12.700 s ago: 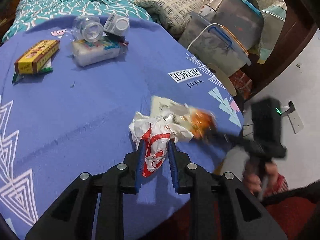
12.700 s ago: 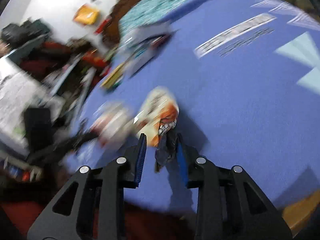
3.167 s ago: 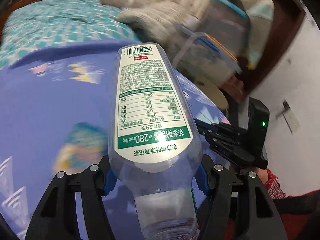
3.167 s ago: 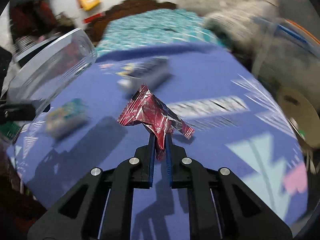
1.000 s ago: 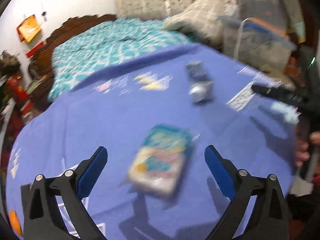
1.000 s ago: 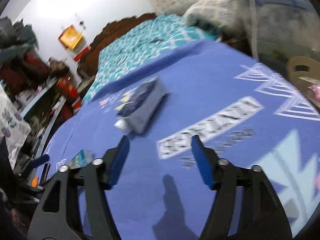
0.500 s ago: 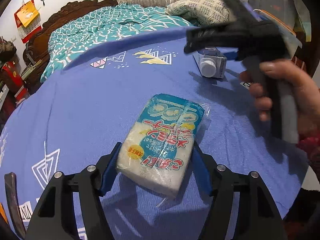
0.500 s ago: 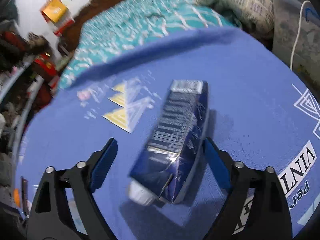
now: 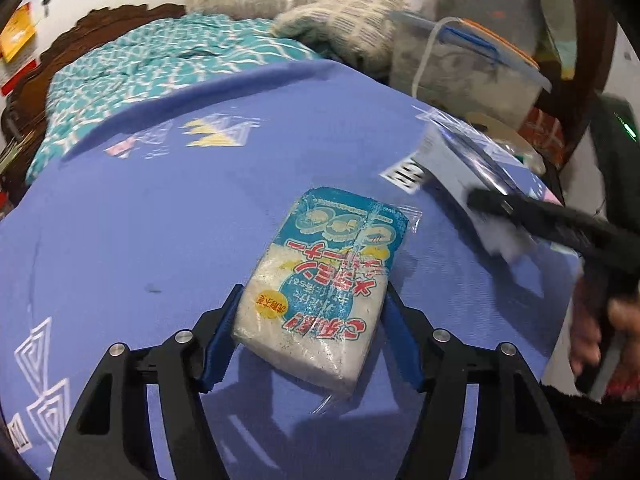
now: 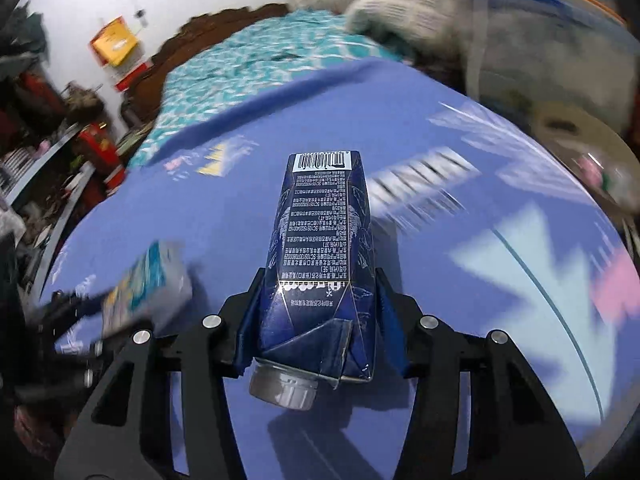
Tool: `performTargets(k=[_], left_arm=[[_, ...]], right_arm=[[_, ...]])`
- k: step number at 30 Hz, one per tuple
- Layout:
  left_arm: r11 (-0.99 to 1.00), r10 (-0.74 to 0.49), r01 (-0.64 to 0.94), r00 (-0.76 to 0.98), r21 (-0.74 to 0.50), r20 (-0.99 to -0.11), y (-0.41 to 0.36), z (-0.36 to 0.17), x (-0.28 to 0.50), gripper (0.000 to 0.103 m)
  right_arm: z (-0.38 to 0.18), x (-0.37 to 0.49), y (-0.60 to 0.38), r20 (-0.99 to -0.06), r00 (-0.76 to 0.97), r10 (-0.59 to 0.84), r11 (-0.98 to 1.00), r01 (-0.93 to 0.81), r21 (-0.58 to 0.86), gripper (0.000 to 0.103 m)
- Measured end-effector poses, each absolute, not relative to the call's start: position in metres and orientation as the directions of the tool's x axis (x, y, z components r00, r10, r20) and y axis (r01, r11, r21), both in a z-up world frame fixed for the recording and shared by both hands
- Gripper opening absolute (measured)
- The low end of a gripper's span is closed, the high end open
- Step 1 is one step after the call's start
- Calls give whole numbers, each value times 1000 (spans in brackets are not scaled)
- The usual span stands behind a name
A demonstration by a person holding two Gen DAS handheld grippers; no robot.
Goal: Collect trash
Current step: 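Grasp the white sponge pack with the left tool while the right tool grasps the blue carton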
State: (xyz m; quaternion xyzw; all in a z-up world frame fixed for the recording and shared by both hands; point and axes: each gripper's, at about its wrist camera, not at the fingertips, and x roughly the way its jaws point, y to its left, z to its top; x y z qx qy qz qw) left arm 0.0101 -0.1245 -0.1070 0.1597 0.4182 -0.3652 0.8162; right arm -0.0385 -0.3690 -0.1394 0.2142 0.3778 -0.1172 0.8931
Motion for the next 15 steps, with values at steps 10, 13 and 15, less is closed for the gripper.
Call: performTargets(k=[10,13,15], left_arm=[[665,-457,747,398,-8,-795,-146,-111,-7,82],[687,-470,726,420,-23,-776,-133,-103,-6,92],[693,-478,720,417,-40,-773,-128,-101,-5,93]], right_arm=[[-134,-82,-335,-662,732,-162,895,391,214,88],[-137,-87,-327,-650,737,-184,905,385,180,88],[-145,-87,-328,-657,729,-192,907,388,165,88]])
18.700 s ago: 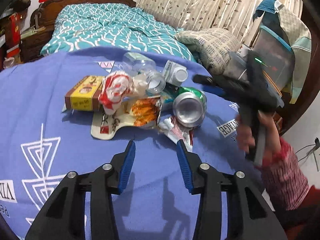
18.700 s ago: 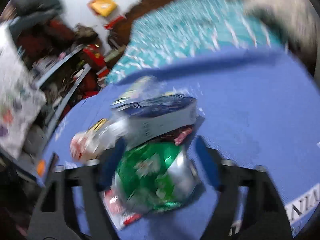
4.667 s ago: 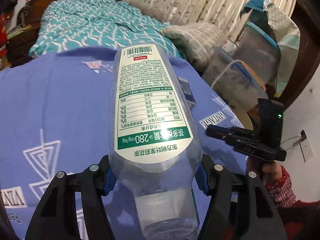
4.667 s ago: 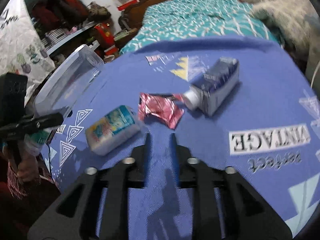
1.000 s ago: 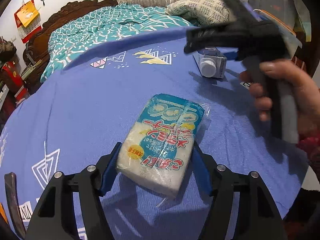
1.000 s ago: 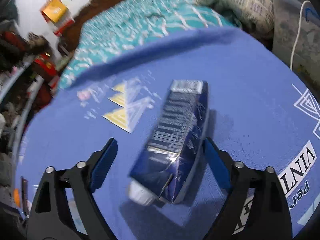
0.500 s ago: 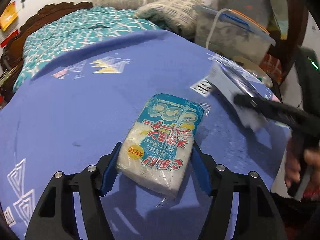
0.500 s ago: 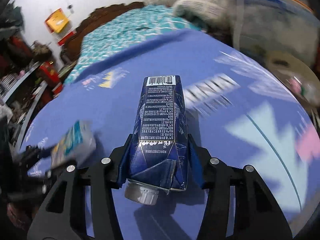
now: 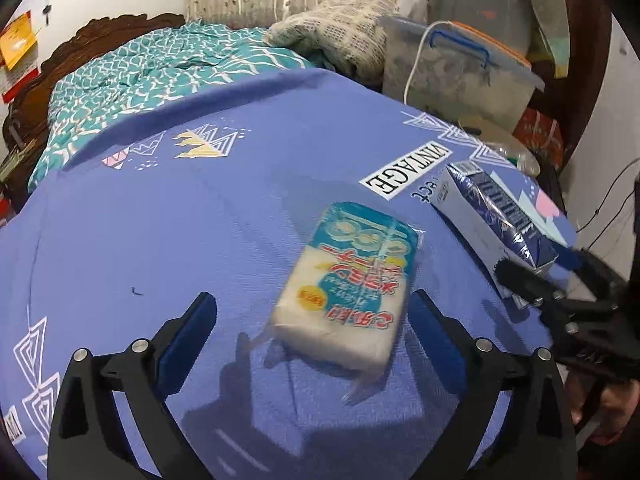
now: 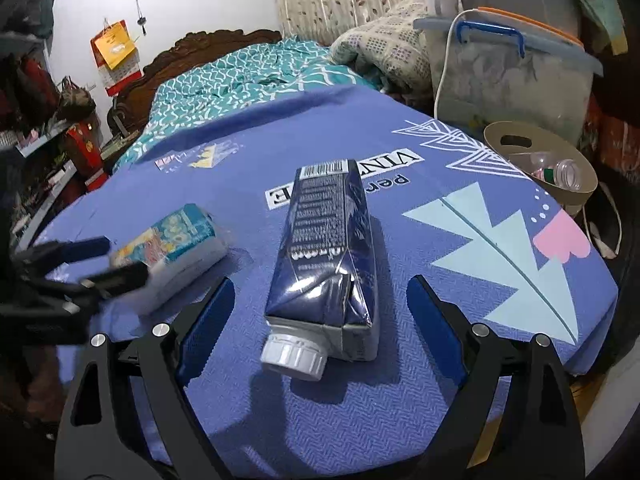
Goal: Collect trash
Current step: 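Grasp the white sponge pack with the left tool while the right tool grasps the blue carton, then carry sponge pack and carton over the wastebasket and open both tools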
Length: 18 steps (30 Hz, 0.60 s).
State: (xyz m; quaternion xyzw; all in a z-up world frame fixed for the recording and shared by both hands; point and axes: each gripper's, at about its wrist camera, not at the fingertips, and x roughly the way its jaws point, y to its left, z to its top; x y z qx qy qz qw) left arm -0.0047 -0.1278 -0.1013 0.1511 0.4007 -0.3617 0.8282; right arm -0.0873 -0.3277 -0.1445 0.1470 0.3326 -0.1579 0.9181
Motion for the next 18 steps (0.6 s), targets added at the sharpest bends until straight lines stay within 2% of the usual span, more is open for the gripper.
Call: performTargets(k=[3,4,5,6,9,14,18], left_arm=[[688,-463,725,418,-20,-782,-132,-105,-6,91],[682,-456,732,419,-5,-785,-137,-108,-8,90],[667,-450,745,412,9,-792,-142,-112,-11,75],[652,-443,758,399,17,-803,-148,-115,-12,62],[609,-432,790,409,75,-804,-169,-117,-14,58],[543,-500,840,309,-15,-809,-217,-97,-1,57],[438,-569,898,247,-35,-785,-296,-72,-2,57]], right_arm=[[-157,-86,-330,-667,716,-204,907,394,146,85],[-160,-86,-332,-670,714,-203,907,394,145,67],[-163,-85,-335,-673,713,-198,909,390,146,54],[-162,-86,-337,-667,718,-198,911,386,145,53],[-158,-92,-353,-649,740,-177,896,393,204,53],[-137,-105,-404,-593,765,-251,851,466,241,53],[-117,-124,-470,-555,758,-342,790,552,268,53]])
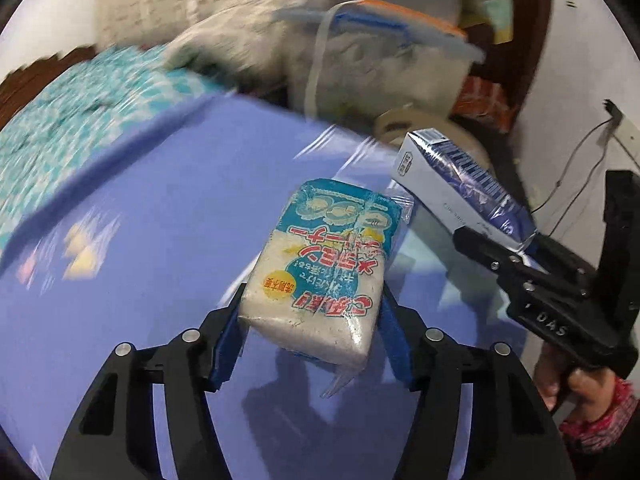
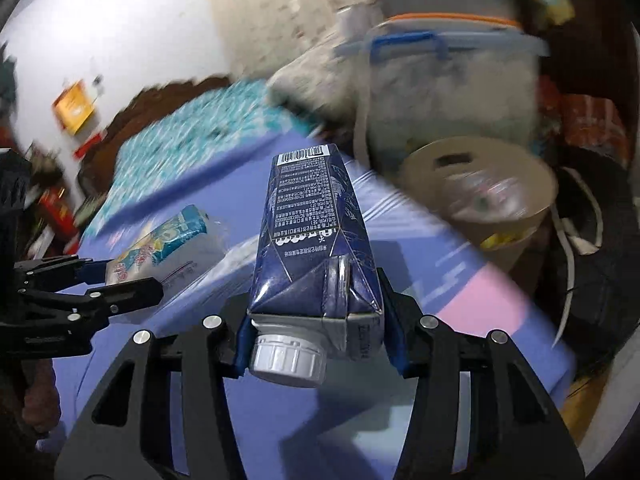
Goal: Collect trash
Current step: 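Carry sponge pack and carton over the wastebasket and open both tools, then move both open tools back over the cleared table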
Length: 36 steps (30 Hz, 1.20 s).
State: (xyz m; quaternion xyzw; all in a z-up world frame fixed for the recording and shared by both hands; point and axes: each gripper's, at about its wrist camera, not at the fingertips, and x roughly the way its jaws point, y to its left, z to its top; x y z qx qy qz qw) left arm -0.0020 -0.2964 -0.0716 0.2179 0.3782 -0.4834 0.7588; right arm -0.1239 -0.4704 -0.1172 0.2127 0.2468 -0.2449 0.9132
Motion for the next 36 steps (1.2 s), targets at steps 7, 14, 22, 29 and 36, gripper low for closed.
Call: performTargets(k=[7,14,22,29,36], left_arm=[[316,-583,946,133,-73,-802,-449,-65,-7,58],[341,-501,940,163,-21,-850,-556,-90,-5,66],[365,-492,931,168,-27,-854,-553,-95,2,79],[387,-561,920,186,-56,-807,-470,-78,-3,81],[475,-536,880,291,1,-793,-365,-81,-10,81]], right_arm=[[-106,-150,-603,-575,664,-478,662,703,261,53],[-129,-129,-688,-653,585,-481,621,753,218,61],[-116,-146,-676,-563,628,-537,596,755,274,83],[-107,-187,-592,-504,669,-546,574,737,357,83],[-114,-188,-503,-504,706,-497,566,704,429,87]])
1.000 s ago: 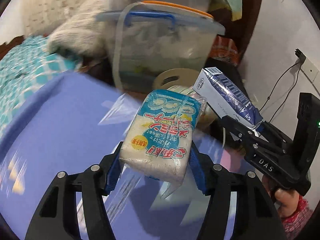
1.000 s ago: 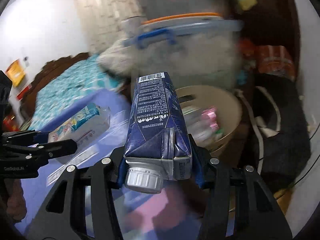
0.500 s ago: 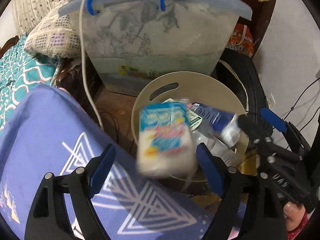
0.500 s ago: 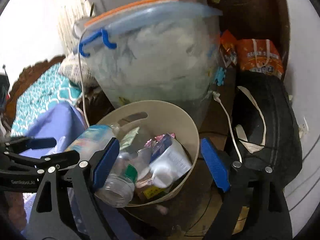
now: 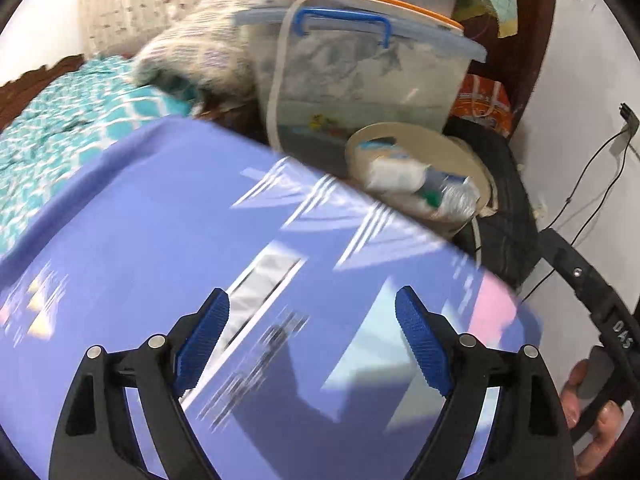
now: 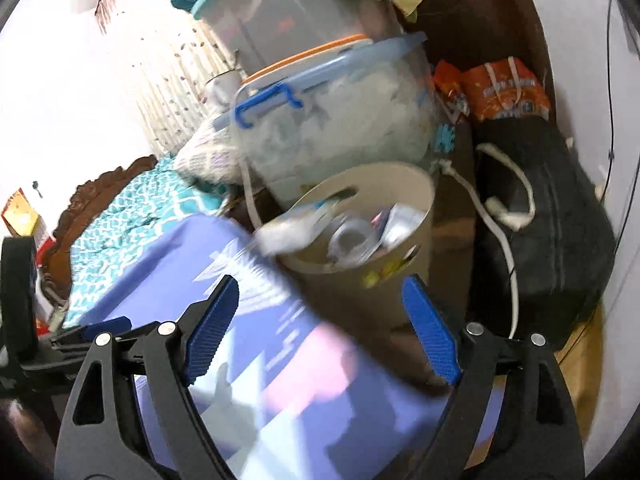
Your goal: Collect trash
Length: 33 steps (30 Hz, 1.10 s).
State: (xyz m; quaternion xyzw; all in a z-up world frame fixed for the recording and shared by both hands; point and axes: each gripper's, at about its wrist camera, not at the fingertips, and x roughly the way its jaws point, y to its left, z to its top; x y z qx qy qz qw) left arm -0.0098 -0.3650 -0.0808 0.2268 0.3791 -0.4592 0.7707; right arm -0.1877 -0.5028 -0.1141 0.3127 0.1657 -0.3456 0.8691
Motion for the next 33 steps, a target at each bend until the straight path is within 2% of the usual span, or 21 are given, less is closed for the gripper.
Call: performTargets(k=[5,9,14,20,33], left_arm=[[534,-508,844,375,58,-775,-301,-78,-13,86],[570,-522,820,411,53,-747,-257,-70,-16,93],[594,-550,803,443,41,-708,-213,-58,-22,94],[599,-586,801,441,3,-680,-182,-48,-30,94],[607,-618,795,473,2,-628,-152,-28,-51,94]], right_arm=[[-117,-183,-455,-527,712,-463,551,697,459,93],[-111,-185,-423,-533,704,-469,536,707,461,97],[-92,-184,-390,-519,706,-483,555,705,442,100],[-77,-190,-359,-502,694,-515,550,717,428,100],[-52,-205,-334,-471,695,-544,564,718,408,100]])
